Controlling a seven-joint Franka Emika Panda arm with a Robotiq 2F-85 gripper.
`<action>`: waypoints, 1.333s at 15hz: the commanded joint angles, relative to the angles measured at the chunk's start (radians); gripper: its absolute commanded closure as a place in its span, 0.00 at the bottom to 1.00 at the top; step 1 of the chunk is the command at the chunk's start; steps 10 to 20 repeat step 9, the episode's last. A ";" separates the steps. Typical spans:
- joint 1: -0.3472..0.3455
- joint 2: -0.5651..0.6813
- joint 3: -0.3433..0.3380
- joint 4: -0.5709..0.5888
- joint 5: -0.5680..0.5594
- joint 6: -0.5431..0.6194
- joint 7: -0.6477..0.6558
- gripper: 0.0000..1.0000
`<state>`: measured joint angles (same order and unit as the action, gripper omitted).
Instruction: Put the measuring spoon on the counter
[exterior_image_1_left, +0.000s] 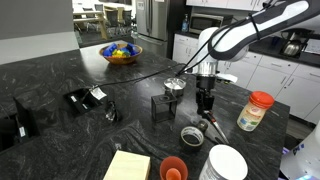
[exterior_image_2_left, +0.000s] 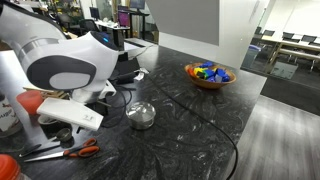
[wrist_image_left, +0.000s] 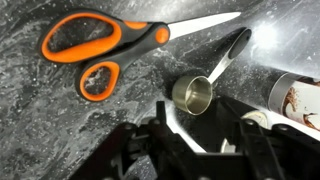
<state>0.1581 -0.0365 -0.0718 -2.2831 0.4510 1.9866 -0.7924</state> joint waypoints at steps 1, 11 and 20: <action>-0.043 0.002 0.043 0.001 0.001 -0.003 0.000 0.38; -0.046 0.001 0.048 0.000 0.001 -0.003 0.000 0.28; -0.046 0.001 0.048 0.000 0.001 -0.003 0.000 0.28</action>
